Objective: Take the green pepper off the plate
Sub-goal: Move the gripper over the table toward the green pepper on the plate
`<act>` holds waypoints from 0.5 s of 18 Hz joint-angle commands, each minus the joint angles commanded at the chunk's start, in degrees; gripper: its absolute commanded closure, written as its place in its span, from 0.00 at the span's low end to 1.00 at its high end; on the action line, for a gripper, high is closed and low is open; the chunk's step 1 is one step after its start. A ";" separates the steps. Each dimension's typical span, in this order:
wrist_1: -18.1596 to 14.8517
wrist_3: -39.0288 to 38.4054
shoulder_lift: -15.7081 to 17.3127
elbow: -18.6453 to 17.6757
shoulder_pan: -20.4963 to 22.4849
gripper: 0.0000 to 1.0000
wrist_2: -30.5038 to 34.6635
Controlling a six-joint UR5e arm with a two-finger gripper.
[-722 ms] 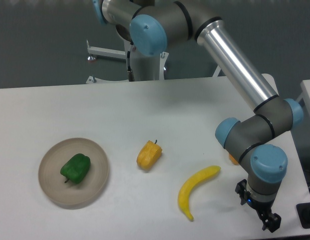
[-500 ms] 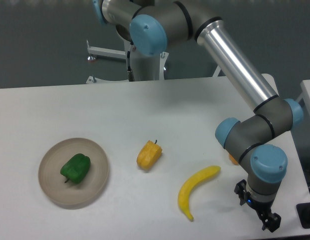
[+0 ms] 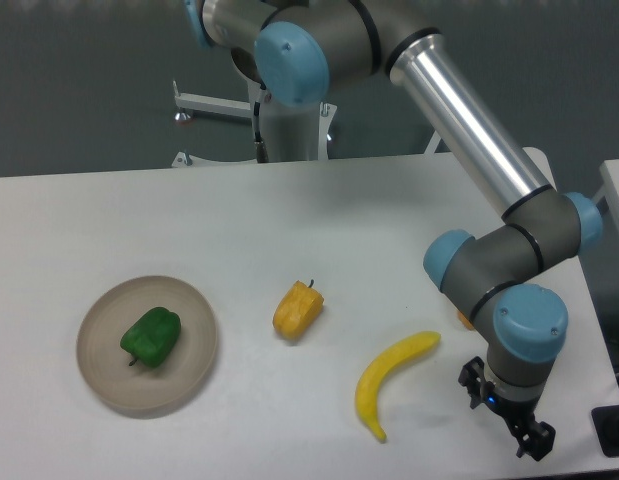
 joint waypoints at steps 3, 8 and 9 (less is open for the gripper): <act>-3.18 -9.84 5.79 -4.03 -1.94 0.00 -3.93; -1.52 -26.71 14.94 -15.02 -5.19 0.00 -10.28; -0.99 -29.18 16.17 -16.69 -5.72 0.00 -11.42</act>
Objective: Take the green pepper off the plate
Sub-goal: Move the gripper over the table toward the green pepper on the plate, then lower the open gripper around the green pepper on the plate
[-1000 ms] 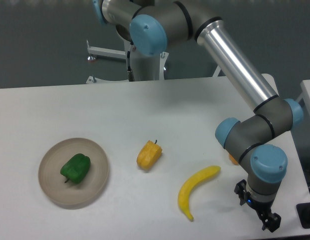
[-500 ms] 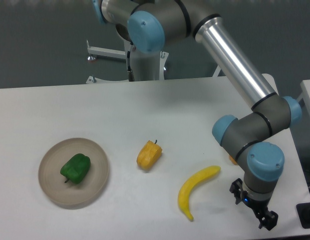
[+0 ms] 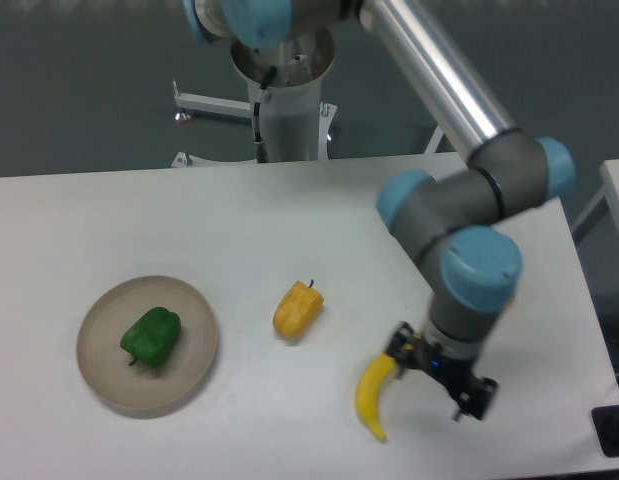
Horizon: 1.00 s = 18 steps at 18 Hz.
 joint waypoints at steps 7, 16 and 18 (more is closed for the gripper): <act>0.71 -14.07 5.45 -11.42 -8.17 0.00 -0.46; 3.69 -19.45 8.28 -18.73 -18.28 0.00 -0.19; 5.27 -19.36 8.45 -20.57 -19.07 0.00 -0.19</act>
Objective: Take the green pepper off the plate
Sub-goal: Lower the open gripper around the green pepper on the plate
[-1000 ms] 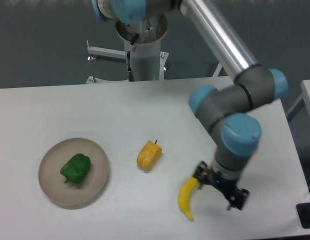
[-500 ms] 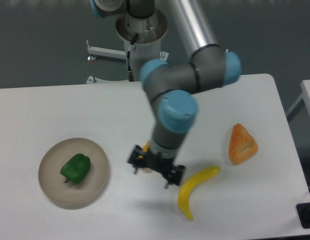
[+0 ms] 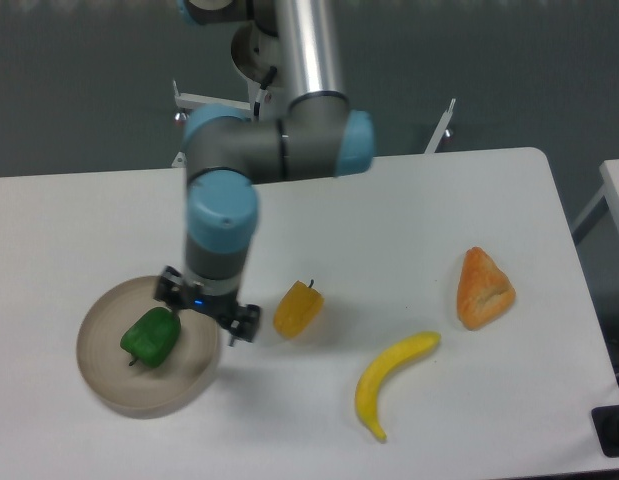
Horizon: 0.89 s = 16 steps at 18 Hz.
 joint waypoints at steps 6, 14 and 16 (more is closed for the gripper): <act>5.37 0.00 -0.35 -3.44 -1.76 0.00 0.35; 7.48 0.18 -2.11 -3.44 -2.64 0.00 0.79; 7.39 0.09 -2.46 -3.44 -2.73 0.00 0.88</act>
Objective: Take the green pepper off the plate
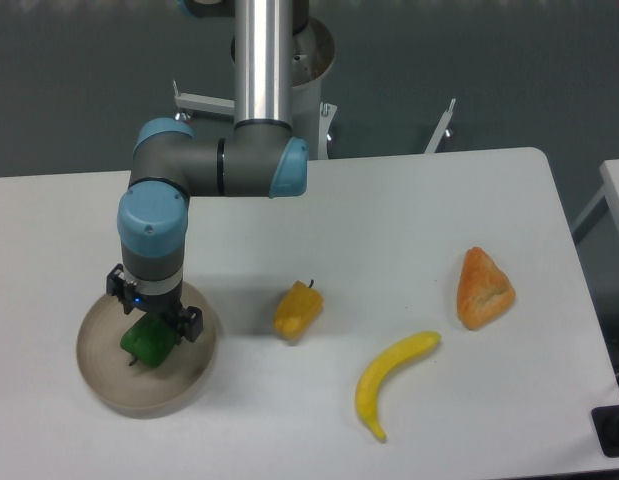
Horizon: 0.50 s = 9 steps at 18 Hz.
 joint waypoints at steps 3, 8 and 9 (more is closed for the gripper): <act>0.00 0.00 -0.18 0.00 -0.26 0.00 0.00; 0.00 0.00 -0.35 -0.09 -0.44 0.00 0.00; 0.00 0.00 -0.35 -0.09 -0.44 0.00 0.00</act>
